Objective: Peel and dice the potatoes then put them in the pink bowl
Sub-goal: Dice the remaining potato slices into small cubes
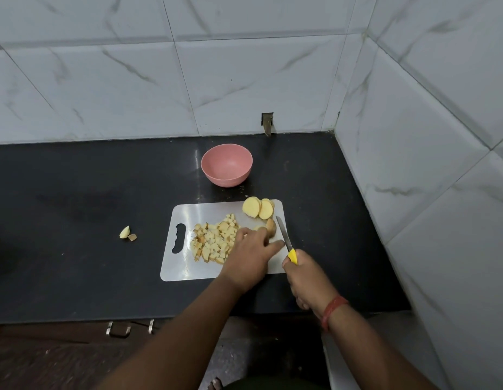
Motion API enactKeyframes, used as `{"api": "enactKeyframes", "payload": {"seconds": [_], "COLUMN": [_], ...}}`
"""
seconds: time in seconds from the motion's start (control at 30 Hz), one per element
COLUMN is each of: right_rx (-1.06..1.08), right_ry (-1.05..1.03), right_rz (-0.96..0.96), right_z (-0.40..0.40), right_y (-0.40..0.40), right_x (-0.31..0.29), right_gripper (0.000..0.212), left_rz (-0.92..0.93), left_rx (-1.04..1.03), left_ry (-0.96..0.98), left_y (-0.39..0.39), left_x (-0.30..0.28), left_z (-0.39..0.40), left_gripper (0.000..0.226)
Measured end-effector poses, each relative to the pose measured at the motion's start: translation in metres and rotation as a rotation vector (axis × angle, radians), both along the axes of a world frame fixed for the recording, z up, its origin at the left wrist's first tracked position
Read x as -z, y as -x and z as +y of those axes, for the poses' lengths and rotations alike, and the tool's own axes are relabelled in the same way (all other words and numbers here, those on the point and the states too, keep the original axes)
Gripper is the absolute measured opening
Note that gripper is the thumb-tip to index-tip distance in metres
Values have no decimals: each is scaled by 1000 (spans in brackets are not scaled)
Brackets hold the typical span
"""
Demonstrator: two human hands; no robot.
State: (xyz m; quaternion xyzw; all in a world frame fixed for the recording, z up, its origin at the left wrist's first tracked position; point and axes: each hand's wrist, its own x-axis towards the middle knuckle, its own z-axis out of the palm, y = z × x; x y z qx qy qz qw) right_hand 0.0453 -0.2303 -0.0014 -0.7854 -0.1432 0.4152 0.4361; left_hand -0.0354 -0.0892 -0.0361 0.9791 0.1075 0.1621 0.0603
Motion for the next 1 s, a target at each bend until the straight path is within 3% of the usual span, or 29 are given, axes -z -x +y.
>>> {"api": "enactKeyframes", "payload": {"seconds": [0.1,0.23,0.4,0.63,0.83,1.0], "right_rx": [18,55,46,61,48,56], "right_ry": [2,-2,29,3,40,34], "right_rz": [-45,-32,-45,5,-65,-46], "right_z": [0,-1,0,1,-2,-2], "right_y": [-1,-1,1,1,1,2], "right_x": [3,5,9,7,9,6], "right_gripper": [19,20,21,21,25,25], "left_rz": [124,264,222,220,210,185], "left_rx": [4,-184,-267,-152,-82,-68], "left_ry": [-27,7,-2,-10,-6,-86], "left_y": [2,9,10,5,10,14], "left_x": [8,9,5,4,8,12], "left_z": [-5,3,11,2,6,9], "left_gripper": [46,48,37,43,29,31]}}
